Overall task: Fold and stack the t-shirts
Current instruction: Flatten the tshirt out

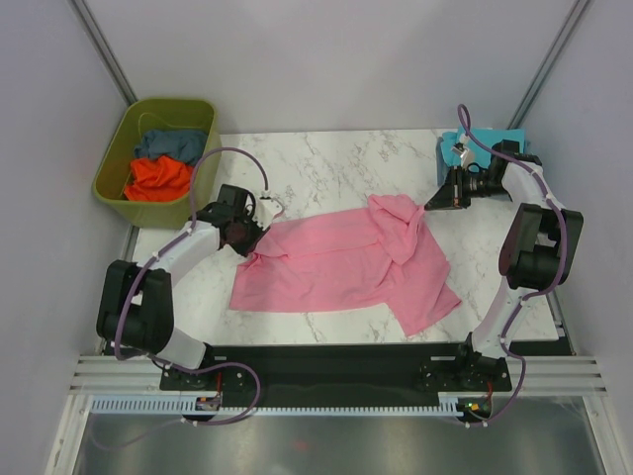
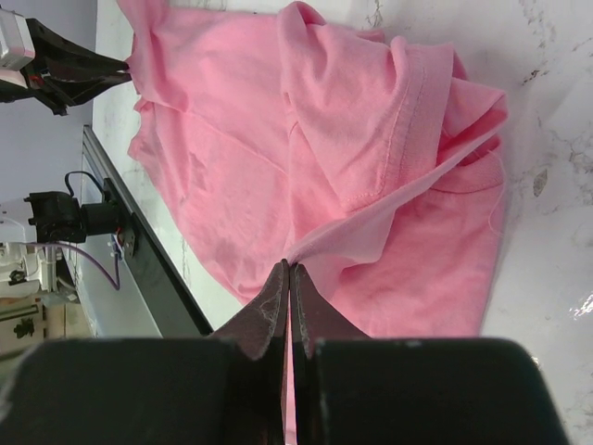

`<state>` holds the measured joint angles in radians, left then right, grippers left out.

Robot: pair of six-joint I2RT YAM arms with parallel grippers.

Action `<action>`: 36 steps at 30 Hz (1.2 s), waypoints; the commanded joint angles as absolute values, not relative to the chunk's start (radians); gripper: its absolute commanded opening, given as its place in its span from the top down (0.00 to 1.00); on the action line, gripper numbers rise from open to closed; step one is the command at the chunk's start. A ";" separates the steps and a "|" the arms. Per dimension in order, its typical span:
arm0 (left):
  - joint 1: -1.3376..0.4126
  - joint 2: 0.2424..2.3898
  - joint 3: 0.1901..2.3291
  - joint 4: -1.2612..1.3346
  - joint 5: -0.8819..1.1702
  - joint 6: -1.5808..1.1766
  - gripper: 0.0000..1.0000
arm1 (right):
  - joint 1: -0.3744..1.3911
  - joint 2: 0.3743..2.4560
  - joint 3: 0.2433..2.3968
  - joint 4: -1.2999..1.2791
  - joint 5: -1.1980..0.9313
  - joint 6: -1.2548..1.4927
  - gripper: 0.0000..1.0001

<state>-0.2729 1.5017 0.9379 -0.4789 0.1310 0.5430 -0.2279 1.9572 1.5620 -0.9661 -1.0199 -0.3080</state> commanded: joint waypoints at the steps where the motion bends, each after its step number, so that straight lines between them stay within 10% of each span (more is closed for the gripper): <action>1: -0.276 1.514 0.982 -0.479 0.164 0.526 0.76 | -0.226 1.953 1.574 -0.937 -1.054 -0.310 0.96; 9: -0.278 1.517 1.003 -0.483 0.179 0.525 0.98 | -0.225 1.957 1.591 -0.923 -1.046 -0.291 0.96; 36: -0.276 1.540 1.246 -0.433 0.187 0.574 0.98 | -0.241 1.782 1.657 -0.681 -0.940 -0.089 1.00</action>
